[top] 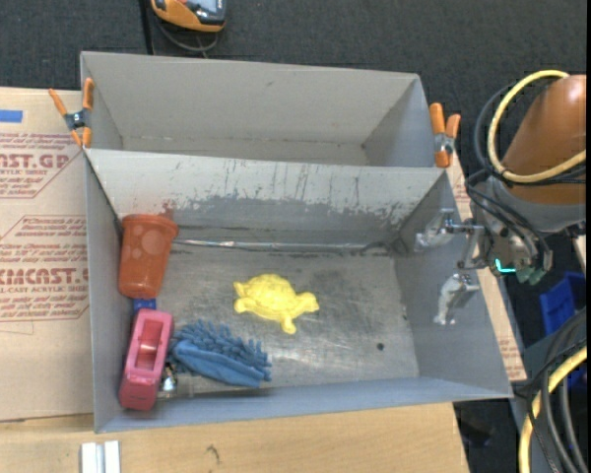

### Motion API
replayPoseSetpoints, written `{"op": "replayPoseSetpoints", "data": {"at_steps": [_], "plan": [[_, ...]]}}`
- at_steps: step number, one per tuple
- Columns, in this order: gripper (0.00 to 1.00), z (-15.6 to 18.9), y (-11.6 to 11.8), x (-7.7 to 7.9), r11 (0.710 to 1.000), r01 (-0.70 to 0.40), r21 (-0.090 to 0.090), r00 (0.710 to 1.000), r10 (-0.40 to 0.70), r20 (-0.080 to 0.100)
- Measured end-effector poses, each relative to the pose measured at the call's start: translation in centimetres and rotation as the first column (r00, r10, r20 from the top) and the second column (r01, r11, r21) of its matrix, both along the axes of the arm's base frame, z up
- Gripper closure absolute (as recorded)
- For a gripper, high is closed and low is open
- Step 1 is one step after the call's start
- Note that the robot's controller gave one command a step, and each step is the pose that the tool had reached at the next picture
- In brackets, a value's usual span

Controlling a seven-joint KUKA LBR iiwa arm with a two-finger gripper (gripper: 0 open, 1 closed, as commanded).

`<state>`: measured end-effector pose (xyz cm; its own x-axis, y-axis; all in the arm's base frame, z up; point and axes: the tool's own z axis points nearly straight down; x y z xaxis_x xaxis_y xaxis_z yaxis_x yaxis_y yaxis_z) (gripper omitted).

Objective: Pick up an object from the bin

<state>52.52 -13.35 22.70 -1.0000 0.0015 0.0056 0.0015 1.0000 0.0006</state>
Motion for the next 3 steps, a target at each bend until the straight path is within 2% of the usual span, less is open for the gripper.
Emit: {"op": "replayPoseSetpoints", "data": {"at_steps": [1,2,3], "plan": [[0.00,0.2,0.0,0.1,1.000,-0.001,-0.001,1.000,0.001,0.004],[0.00,1.4,-0.3,-0.2,0.998,0.062,0.001,0.998,-0.062,0.006],[1.00,-9.7,-1.3,-3.3,0.999,-0.048,0.000,0.999,0.048,0.005]]}}
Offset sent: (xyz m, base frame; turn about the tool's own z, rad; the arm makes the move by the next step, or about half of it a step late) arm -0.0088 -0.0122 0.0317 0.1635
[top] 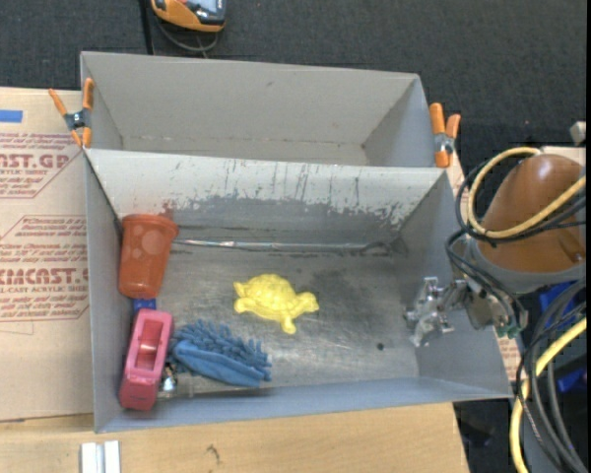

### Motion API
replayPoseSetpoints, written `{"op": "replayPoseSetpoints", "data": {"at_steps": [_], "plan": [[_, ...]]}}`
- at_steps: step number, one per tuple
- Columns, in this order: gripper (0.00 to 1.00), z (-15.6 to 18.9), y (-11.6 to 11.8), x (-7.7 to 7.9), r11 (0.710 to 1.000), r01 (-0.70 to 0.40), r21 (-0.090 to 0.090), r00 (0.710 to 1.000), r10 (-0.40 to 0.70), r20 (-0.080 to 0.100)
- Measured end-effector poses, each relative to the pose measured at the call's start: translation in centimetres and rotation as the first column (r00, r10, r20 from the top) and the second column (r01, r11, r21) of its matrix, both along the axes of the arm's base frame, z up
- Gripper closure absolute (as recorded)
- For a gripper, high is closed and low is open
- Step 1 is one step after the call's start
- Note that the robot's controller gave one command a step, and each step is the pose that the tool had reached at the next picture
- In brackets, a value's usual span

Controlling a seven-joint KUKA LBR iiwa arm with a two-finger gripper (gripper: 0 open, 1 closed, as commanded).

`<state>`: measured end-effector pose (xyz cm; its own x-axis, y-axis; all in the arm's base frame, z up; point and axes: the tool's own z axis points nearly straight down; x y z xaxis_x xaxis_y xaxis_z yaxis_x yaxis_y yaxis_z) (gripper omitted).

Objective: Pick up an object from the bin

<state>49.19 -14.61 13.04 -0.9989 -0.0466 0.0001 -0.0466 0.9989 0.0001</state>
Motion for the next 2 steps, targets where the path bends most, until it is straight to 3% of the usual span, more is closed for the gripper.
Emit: {"op": "replayPoseSetpoints", "data": {"at_steps": [1,2], "plan": [[1.00,0.0,0.0,0.0,1.000,-0.001,0.000,1.000,0.001,0.000],[1.00,0.0,2.2,0.1,0.993,-0.115,-0.002,0.993,0.115,-0.001]]}}
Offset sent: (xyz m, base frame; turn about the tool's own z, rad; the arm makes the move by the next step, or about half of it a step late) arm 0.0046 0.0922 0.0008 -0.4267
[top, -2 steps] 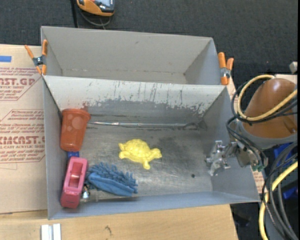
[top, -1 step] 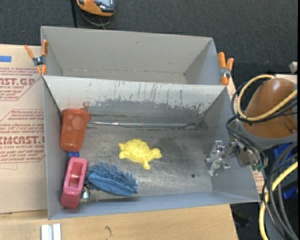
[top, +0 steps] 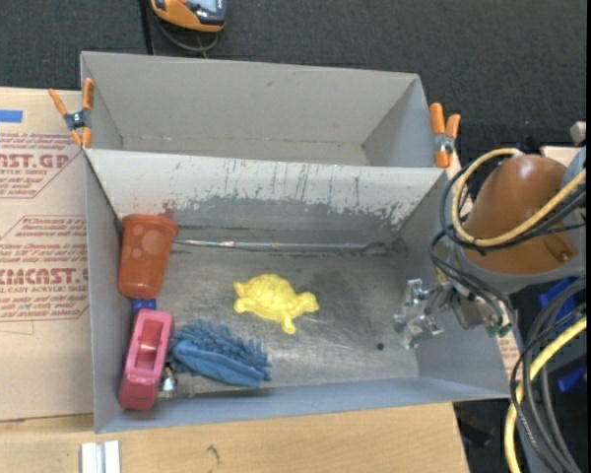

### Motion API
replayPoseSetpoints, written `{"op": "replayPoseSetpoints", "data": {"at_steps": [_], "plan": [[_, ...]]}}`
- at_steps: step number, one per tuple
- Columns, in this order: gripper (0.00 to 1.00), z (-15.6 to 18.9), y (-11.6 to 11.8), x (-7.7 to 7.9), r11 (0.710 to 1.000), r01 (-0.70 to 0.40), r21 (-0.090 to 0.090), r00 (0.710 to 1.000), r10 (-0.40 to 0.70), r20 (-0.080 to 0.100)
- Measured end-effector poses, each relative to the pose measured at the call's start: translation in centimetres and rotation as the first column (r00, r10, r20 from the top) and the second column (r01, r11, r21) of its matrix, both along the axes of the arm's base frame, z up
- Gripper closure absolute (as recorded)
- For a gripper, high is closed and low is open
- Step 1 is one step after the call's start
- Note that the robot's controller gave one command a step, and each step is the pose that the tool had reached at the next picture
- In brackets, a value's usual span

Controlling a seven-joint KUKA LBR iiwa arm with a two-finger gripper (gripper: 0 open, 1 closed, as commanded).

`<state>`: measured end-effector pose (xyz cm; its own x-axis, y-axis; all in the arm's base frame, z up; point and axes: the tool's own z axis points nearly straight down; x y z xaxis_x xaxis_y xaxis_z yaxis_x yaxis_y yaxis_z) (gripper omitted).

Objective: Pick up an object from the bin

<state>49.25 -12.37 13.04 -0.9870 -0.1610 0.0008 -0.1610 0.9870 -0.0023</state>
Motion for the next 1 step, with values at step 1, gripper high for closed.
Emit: {"op": "replayPoseSetpoints", "data": {"at_steps": [1], "plan": [[0.00,1.27,-0.22,1.11,1.000,-0.024,0.004,1.000,0.024,0.001]]}}
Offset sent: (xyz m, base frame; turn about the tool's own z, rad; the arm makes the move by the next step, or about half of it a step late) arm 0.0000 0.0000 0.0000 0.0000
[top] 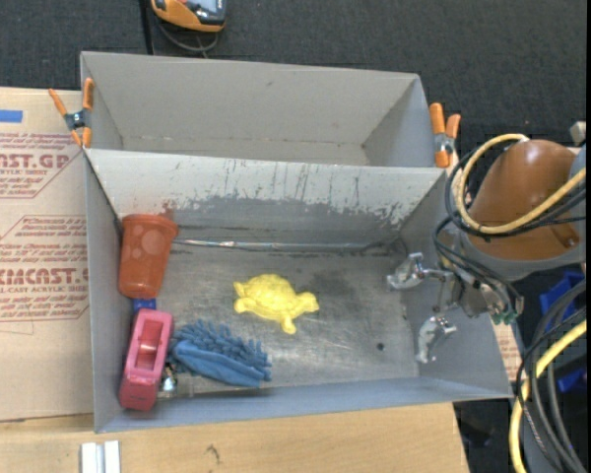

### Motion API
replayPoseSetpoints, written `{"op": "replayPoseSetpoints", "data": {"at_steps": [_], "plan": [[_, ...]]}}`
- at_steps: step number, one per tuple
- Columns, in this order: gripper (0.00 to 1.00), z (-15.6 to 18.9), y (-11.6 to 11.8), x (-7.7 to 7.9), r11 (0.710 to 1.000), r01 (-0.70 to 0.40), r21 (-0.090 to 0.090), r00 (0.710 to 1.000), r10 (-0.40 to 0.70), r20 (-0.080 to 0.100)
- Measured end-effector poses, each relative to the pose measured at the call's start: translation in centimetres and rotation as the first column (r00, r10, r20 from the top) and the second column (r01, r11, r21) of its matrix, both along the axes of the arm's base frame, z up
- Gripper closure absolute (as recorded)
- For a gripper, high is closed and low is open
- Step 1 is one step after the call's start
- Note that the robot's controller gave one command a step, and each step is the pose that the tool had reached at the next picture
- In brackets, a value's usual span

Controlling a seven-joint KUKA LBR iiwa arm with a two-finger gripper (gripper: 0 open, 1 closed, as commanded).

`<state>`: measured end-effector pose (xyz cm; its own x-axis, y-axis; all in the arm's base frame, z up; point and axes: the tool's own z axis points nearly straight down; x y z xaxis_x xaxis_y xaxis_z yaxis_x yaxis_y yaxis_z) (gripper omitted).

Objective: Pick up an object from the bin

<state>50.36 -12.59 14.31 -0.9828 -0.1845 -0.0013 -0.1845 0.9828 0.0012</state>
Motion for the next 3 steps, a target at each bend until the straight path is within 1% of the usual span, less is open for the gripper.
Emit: {"op": "replayPoseSetpoints", "data": {"at_steps": [1,2,3], "plan": [[0.00,0.8,-2.9,0.7,0.979,0.203,0.000,0.979,-0.203,0.000],[0.00,2.8,-2.6,2.5,1.000,-0.014,-0.002,1.000,0.014,0.000],[1.00,-7.1,2.5,6.9,0.982,0.186,0.000,0.982,-0.186,0.001]]}}
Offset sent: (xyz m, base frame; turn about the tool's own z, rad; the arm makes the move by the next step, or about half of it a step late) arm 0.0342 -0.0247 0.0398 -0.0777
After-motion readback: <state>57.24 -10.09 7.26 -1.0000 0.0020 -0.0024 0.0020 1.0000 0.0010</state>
